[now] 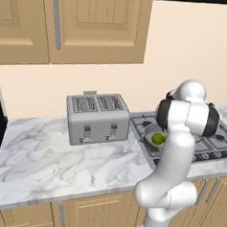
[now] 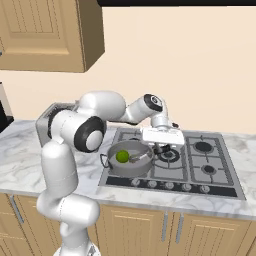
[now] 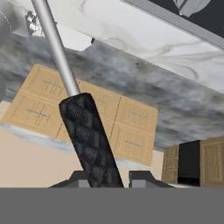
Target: Put the garlic and lime in the pot. Retrieve the spatula and lightly stir the vegetables in the pot.
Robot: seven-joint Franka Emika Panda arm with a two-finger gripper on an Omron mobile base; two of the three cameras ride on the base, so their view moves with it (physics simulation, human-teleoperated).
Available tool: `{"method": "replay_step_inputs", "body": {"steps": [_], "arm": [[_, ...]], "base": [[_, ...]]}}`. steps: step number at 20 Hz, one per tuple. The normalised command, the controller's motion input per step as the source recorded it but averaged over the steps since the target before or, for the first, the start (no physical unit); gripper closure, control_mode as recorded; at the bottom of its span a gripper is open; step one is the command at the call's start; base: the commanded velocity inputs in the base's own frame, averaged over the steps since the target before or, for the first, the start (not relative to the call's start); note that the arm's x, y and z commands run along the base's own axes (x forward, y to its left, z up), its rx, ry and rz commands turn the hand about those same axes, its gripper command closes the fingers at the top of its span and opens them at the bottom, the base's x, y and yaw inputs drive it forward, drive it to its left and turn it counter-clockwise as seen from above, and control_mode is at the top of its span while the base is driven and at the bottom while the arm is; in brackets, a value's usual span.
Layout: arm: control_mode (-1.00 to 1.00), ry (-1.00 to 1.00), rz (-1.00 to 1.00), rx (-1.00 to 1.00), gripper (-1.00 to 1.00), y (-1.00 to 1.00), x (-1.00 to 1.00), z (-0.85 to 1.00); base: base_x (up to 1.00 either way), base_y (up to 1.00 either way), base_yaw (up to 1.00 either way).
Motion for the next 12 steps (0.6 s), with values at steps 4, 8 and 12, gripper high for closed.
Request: {"method": "replay_step_inputs", "body": {"steps": [4, 8, 12], "arm": [[-1.00, 0.00, 0.00, 0.00, 1.00, -0.07, 0.00, 0.75], [-1.00, 0.25, -0.01, -0.12, 1.00, 0.00, 0.00, 0.29], [-1.00, 0.37, -0.03, -0.21, 1.00, 0.03, 0.00, 0.00]], "base": [[0.00, 0.00, 0.00], [0.00, 0.00, 0.00], [0.00, 0.00, 0.00]]}}
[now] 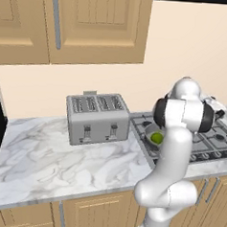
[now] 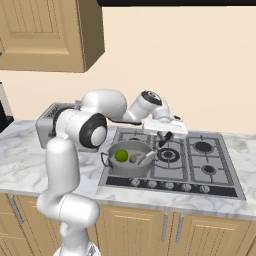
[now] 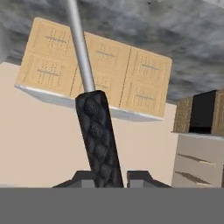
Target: Put the garlic and lime in the pot. Retrieve the spatula and lightly stir the vegetables in the pot.
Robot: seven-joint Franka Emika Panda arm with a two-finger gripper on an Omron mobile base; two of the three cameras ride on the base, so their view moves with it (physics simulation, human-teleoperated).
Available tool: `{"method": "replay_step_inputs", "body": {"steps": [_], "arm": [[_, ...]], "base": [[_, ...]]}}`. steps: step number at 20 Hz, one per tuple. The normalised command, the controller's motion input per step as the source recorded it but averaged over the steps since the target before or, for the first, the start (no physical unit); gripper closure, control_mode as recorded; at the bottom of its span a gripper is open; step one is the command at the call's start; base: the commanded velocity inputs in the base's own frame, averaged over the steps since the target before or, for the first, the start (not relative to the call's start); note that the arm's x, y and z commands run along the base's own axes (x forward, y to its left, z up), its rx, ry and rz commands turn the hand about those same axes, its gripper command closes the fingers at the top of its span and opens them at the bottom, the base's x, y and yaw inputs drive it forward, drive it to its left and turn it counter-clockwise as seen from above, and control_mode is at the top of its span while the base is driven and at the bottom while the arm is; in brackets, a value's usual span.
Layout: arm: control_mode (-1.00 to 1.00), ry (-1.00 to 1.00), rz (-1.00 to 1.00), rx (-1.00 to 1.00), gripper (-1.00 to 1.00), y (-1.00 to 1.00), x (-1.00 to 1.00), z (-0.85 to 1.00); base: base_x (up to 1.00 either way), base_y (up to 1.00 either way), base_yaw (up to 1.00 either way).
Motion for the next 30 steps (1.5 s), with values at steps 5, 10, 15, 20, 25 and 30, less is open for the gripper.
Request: {"method": "replay_step_inputs", "body": {"steps": [5, 10, 15, 20, 25, 30], "arm": [[-1.00, 0.11, 0.00, -0.13, 1.00, 0.14, 0.02, 0.33], [-1.00, 0.00, 0.00, -0.04, 1.00, 0.11, 0.04, 0.58], [-1.00, 0.05, 0.00, -0.05, 1.00, 0.18, 0.05, 0.23], [-1.00, -0.02, -0.01, -0.02, 1.00, 0.33, 0.22, 0.00], [-1.00, -0.30, 0.00, 0.07, 1.00, 0.14, -0.12, 0.04], [-1.00, -0.05, 0.01, 0.01, 1.00, 0.29, -0.03, -0.22]], "base": [[0.00, 0.00, 0.00], [0.00, 0.00, 0.00], [0.00, 0.00, 0.00], [0.00, 0.00, 0.00], [0.00, 0.00, 0.00], [0.00, 0.00, 0.00]]}}
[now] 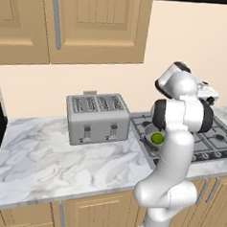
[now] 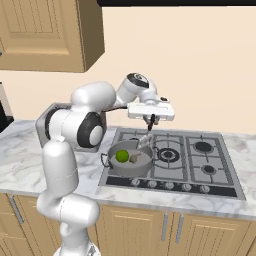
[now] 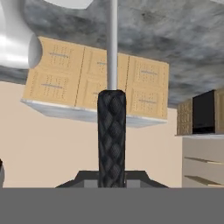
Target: Put the garlic and lime in the pot. Retrieve the spatula and lightly stir the vegetables in the pot.
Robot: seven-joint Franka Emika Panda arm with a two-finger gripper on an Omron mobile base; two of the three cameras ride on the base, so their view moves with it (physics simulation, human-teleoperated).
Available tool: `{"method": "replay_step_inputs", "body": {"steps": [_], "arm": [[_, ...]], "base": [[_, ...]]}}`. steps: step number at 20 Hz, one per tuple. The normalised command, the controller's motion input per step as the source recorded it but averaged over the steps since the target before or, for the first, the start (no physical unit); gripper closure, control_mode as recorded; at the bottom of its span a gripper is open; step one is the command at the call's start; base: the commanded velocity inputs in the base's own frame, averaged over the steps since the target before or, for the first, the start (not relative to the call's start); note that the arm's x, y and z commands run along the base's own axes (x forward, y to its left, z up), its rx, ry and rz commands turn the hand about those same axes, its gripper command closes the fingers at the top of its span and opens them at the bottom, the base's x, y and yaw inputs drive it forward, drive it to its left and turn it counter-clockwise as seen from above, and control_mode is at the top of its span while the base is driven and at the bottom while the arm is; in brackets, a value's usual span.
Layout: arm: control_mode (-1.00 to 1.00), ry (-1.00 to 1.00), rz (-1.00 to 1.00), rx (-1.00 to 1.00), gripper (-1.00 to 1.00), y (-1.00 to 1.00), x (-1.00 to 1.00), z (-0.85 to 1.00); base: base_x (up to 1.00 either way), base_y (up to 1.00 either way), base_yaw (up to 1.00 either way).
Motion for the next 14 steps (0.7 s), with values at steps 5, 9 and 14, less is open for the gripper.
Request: {"method": "replay_step_inputs", "body": {"steps": [5, 9, 14], "arm": [[-1.00, 0.07, 0.04, 0.00, 1.00, 0.16, 0.07, -0.29], [-1.00, 0.15, 0.00, -0.01, 1.00, 0.03, 0.00, -0.24], [-1.00, 0.05, 0.00, -0.01, 1.00, 0.20, 0.06, -0.21]], "base": [[0.00, 0.00, 0.00], [0.00, 0.00, 0.00], [0.00, 0.00, 0.00]]}}
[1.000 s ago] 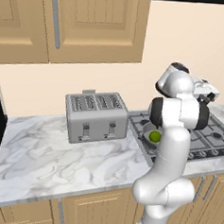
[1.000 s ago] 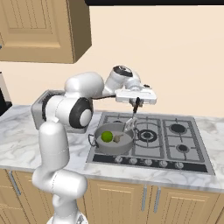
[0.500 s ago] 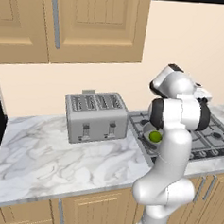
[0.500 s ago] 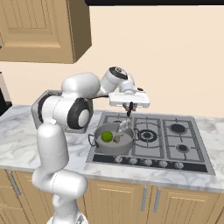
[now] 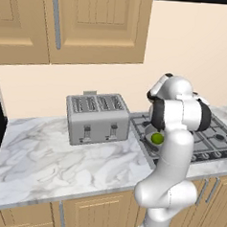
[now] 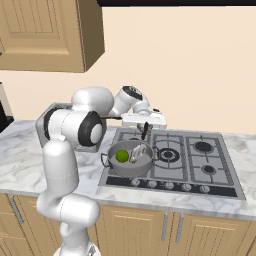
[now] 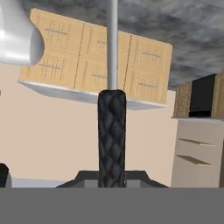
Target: Put the garlic and lime in the pot. Retrieve the spatula and lightly stir the vegetables in the pot.
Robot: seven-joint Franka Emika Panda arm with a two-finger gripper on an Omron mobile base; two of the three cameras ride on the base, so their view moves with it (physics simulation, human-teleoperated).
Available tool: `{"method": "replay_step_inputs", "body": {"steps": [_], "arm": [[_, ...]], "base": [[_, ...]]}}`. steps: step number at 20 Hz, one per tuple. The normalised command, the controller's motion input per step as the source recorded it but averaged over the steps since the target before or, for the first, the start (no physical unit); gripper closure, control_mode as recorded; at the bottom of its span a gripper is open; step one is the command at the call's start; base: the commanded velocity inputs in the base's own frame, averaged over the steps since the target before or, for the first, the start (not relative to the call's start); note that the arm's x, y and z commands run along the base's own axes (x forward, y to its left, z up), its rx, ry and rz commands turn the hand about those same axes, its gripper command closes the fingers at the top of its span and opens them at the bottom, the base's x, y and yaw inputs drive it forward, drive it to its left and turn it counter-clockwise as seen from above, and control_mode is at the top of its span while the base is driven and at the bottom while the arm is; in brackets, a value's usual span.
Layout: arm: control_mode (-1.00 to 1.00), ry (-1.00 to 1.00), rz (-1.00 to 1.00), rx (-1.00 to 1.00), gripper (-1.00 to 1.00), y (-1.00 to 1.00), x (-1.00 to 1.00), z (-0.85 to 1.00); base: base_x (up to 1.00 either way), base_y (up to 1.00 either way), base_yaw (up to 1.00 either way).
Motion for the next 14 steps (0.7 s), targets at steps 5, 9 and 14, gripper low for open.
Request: {"method": "replay_step_inputs", "body": {"steps": [5, 9, 14], "arm": [[-1.00, 0.00, 0.00, 0.00, 1.00, 0.21, 0.31, -0.12], [-1.00, 0.00, 0.00, -0.01, 1.00, 0.01, 0.27, -0.23], [-1.00, 0.01, 0.00, 0.00, 1.00, 0.07, 0.05, -0.24]], "base": [[0.00, 0.00, 0.00], [0.00, 0.00, 0.00], [0.00, 0.00, 0.00]]}}
